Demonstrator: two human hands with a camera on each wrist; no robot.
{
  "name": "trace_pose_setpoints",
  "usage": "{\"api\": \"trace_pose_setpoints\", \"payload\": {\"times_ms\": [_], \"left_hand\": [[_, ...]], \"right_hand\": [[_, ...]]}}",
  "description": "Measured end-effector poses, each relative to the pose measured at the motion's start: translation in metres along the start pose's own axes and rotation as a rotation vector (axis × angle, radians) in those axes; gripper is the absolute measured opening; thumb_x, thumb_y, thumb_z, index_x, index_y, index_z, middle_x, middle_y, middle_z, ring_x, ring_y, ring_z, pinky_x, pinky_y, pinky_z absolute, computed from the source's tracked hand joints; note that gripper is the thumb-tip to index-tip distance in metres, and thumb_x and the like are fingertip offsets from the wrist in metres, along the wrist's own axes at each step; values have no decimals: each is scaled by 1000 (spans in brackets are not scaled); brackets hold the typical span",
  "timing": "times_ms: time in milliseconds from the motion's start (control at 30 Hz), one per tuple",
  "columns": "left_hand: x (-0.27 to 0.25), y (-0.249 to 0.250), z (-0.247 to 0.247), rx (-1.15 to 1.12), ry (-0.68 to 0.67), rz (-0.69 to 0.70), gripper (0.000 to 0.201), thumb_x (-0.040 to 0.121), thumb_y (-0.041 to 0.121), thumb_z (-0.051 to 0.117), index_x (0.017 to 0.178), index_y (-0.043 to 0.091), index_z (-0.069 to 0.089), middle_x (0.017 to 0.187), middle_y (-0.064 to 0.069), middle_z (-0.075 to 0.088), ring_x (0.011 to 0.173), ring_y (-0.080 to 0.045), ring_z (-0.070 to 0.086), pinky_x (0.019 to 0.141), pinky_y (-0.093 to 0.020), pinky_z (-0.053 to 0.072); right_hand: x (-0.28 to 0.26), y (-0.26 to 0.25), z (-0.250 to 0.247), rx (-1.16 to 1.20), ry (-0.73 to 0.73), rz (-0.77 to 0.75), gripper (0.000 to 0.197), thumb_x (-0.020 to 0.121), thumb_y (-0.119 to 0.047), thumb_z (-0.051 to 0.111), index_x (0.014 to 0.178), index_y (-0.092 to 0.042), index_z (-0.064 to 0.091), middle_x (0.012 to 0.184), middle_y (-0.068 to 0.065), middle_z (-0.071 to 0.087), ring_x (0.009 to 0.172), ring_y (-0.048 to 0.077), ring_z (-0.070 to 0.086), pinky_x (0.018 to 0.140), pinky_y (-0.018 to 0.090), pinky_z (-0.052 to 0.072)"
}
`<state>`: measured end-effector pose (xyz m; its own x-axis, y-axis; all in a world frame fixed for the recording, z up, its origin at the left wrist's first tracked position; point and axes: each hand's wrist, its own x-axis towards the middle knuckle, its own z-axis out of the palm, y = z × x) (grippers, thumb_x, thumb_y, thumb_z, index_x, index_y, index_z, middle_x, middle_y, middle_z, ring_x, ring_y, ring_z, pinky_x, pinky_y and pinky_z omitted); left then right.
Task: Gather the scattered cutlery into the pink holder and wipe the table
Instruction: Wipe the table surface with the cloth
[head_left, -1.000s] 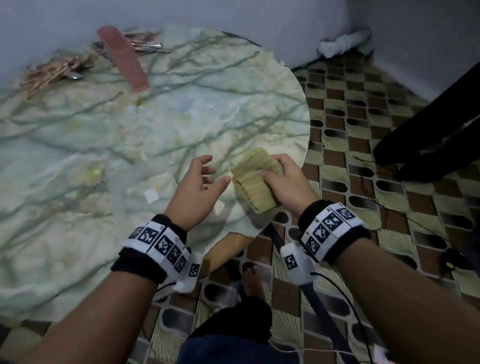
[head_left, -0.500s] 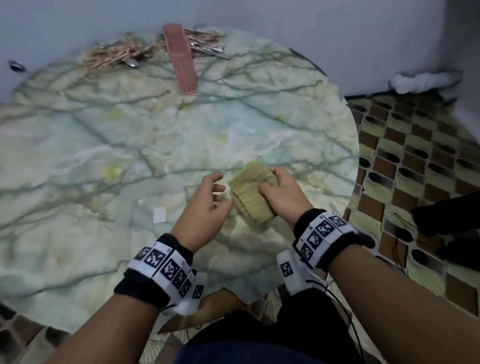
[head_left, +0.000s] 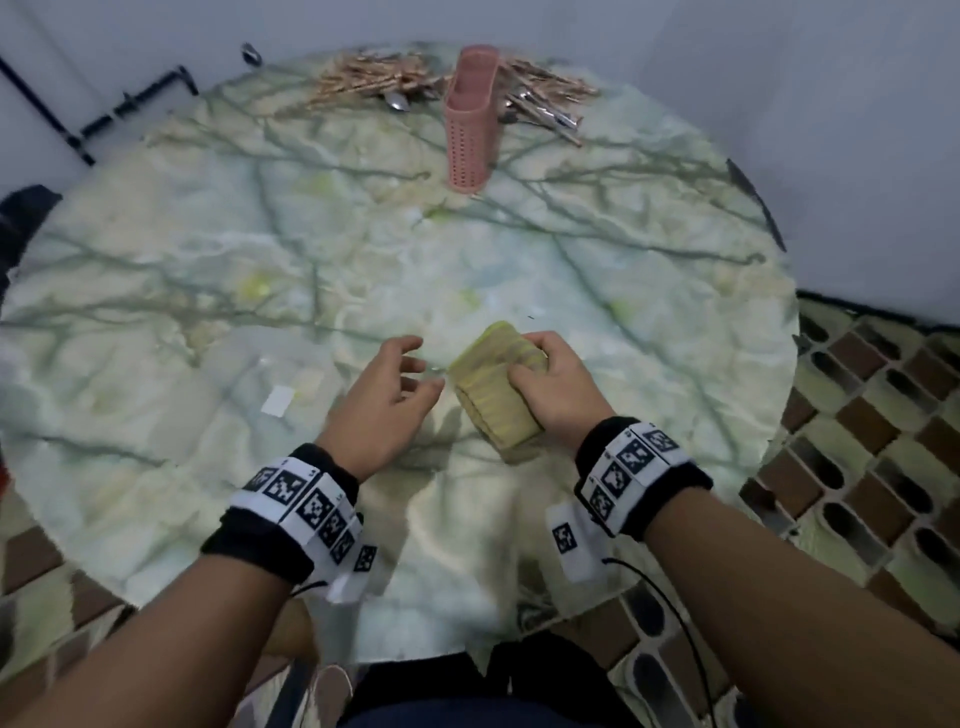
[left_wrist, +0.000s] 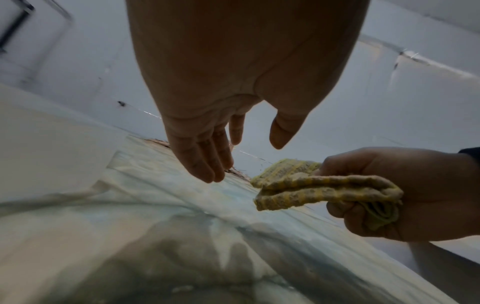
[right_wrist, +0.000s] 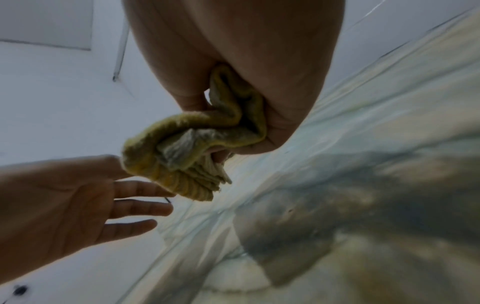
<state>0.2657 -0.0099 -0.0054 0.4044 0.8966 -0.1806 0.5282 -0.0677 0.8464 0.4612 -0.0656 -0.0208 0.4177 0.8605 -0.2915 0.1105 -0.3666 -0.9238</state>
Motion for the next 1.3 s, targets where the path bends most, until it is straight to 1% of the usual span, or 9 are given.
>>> {"api": "trace_pose_setpoints", "payload": {"times_ms": [200,533,667,800,900,1000,1133,1200,1300], "left_hand": [[-4,12,20,39,119,-136,59,98,40,61,148,20,37,130,-3,54,113,-18,59,92,-33,51],[2,6,25,-36,220,-211,56,99,35,62,148,23,38,128,3,55,109,-10,60,75,-18,47],[3,6,32,-16,266,-243,54,99,34,62,147,23,39,128,3,55,109,-10,60,77,-17,47],[13,9,41,44,345,-301,54,97,36,63,145,22,42,129,0,56,110,-15,60,95,-35,52],[19,16,53,105,413,-371,56,96,41,64,145,23,42,130,0,56,114,-16,58,97,-38,52],[22,25,72,179,461,-433,58,96,42,63,146,21,42,134,-3,54,122,-16,53,101,-38,48],[21,30,95,296,451,-542,67,93,52,62,148,22,40,143,-10,47,133,-25,42,109,-41,39],[21,30,98,342,439,-604,75,90,58,62,151,23,36,148,-11,41,137,-29,36,113,-44,35],[19,28,100,381,425,-687,90,84,70,63,153,23,30,153,-12,33,142,-31,28,115,-47,31]], "right_hand": [[26,-4,-23,-58,-145,-29,23,87,-24,67,107,-32,60,101,-3,72,94,17,70,89,46,58],[68,-7,-8,-90,-314,-62,24,83,-26,66,105,-36,61,100,-1,74,92,19,72,88,50,59],[85,-11,-6,-91,-384,-91,24,92,-16,65,113,-27,60,99,-2,72,88,11,71,81,34,59],[119,-23,-13,-110,-450,-182,27,90,-17,66,112,-31,57,101,-3,72,89,10,70,84,34,58],[144,-37,-30,-129,-482,-254,33,91,-16,65,118,-29,53,97,-7,68,76,-6,65,71,16,54],[171,-45,-52,-143,-510,-307,38,91,-19,64,125,-29,51,97,-7,70,84,7,70,77,31,59],[207,-60,-66,-327,-504,-512,45,92,-14,60,134,-23,46,90,-16,62,89,19,67,82,35,54],[224,-71,-67,-385,-525,-644,52,92,-14,60,141,-18,42,100,-2,67,97,28,66,87,40,53],[240,-71,-57,-651,-799,-718,67,95,-36,62,151,-22,28,123,5,66,108,27,65,94,42,51]]}}
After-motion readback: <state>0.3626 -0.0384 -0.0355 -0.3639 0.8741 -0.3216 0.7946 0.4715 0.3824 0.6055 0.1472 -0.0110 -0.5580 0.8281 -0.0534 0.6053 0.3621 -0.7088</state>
